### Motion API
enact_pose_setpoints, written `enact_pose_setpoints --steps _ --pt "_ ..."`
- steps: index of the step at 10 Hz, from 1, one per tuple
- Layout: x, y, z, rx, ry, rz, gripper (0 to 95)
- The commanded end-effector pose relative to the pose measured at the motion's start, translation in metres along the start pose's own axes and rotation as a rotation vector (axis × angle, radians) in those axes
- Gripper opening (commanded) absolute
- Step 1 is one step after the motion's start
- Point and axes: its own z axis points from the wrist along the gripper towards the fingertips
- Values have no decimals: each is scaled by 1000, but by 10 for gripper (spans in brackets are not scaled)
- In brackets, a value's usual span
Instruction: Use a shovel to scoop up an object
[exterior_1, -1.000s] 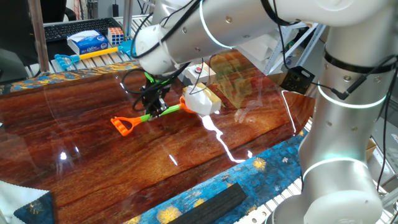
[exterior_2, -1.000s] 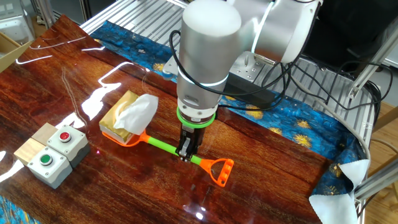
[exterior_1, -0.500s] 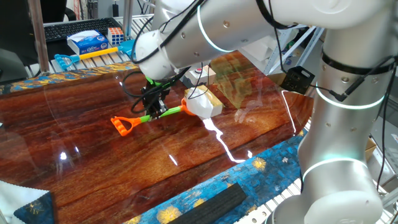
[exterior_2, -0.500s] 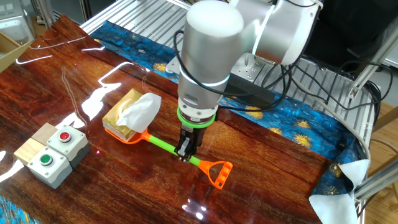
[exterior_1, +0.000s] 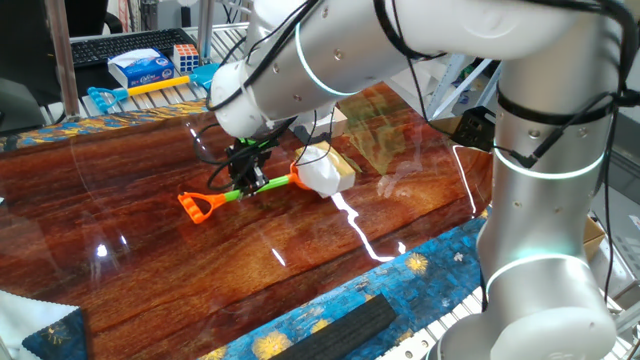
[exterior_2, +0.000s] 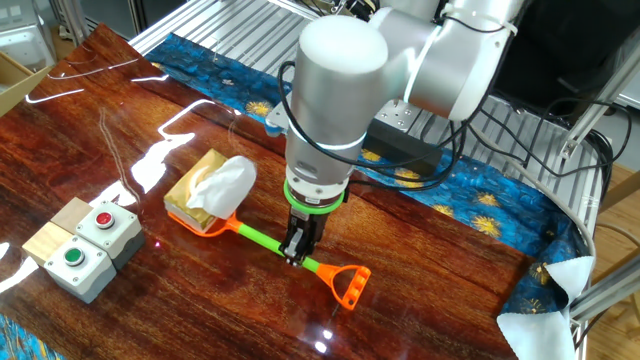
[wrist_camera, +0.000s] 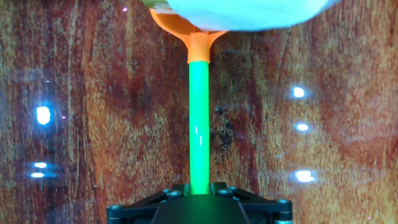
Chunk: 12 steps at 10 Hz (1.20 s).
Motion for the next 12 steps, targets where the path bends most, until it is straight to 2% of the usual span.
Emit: enact_pose_setpoints --steps 1,4,8,10,12 --pt "0 -2 5 -23 -1 18 0" --pt "-1 -2 10 -10 -17 0 0" --pt "-1 -3 12 18 -9 -27 0" --pt "-1 -3 12 28 0 -22 380" --pt "-1 -3 12 28 0 -19 380"
